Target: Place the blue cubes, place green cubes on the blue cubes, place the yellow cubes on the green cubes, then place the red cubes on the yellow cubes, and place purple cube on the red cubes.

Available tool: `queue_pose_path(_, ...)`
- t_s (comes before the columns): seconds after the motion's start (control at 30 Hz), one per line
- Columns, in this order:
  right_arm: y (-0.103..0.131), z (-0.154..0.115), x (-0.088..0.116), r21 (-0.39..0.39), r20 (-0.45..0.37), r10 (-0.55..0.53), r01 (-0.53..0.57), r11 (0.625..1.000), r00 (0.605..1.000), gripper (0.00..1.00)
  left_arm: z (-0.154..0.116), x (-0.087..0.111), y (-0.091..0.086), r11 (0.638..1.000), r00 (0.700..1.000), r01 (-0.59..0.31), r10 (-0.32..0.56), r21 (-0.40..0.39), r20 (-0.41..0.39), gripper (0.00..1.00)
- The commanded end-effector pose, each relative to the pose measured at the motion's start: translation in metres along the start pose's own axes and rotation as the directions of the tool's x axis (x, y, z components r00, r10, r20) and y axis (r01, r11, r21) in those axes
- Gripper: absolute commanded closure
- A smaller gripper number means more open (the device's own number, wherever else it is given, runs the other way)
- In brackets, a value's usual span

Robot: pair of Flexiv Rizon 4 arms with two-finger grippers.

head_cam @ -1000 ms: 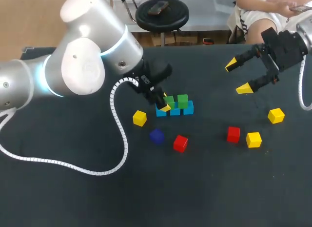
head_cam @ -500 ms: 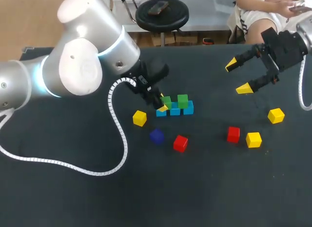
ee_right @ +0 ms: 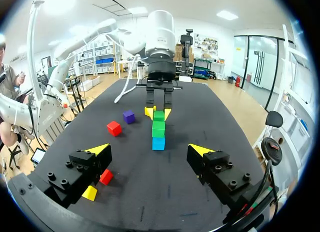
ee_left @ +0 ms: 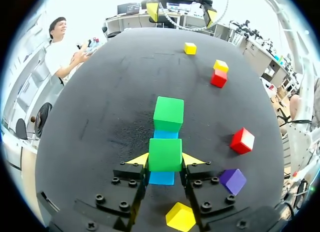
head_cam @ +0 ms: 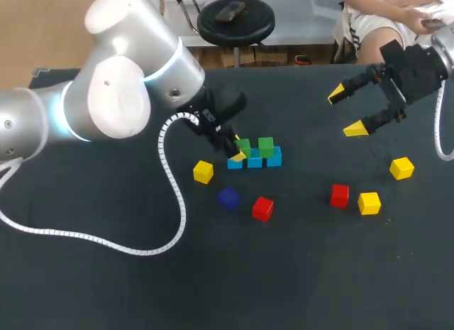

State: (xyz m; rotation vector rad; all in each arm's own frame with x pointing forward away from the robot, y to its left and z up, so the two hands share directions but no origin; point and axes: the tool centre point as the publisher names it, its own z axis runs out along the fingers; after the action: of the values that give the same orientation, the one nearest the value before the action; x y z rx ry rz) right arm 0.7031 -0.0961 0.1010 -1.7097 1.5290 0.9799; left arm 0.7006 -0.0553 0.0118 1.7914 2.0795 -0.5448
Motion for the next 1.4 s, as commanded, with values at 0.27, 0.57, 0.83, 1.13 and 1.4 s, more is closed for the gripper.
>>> queue_pose_path(0.27, 0.0004, 0.0001, 0.0000, 0.001, 0.000, -0.001, 0.001, 1.000, 1.000, 0.00, -0.0052, -0.0037, 0.0000, 1.000, 1.000, -0.024, 0.024, -0.001, -0.007, 1.00)
queue_pose_path(0.57, 0.0004, 0.0001, 0.0000, 0.001, 0.000, -0.001, 0.001, 1.000, 1.000, 0.00, -0.0016, -0.0014, -0.0002, 1.000, 1.000, -0.021, 0.021, 0.008, -0.016, 1.00)
queue_pose_path(0.83, 0.0004, 0.0001, 0.0000, 0.001, 0.000, -0.001, 0.001, 1.000, 1.000, 0.00, -0.0016, -0.0035, 0.0016, 0.999, 0.999, -0.045, 0.045, 0.012, -0.018, 1.00)
queue_pose_path(1.13, 0.0004, 0.0001, 0.0000, 0.001, 0.000, -0.001, 0.001, 1.000, 1.000, 0.00, 0.0002, -0.0034, -0.0004, 0.998, 0.998, -0.066, 0.067, 0.018, -0.010, 1.00)
queue_pose_path(1.4, 0.0004, 0.0001, 0.0000, 0.001, 0.000, -0.001, 0.001, 1.000, 1.000, 0.00, 0.0022, -0.0030, -0.0003, 0.997, 0.997, -0.072, 0.072, 0.020, -0.008, 1.00)
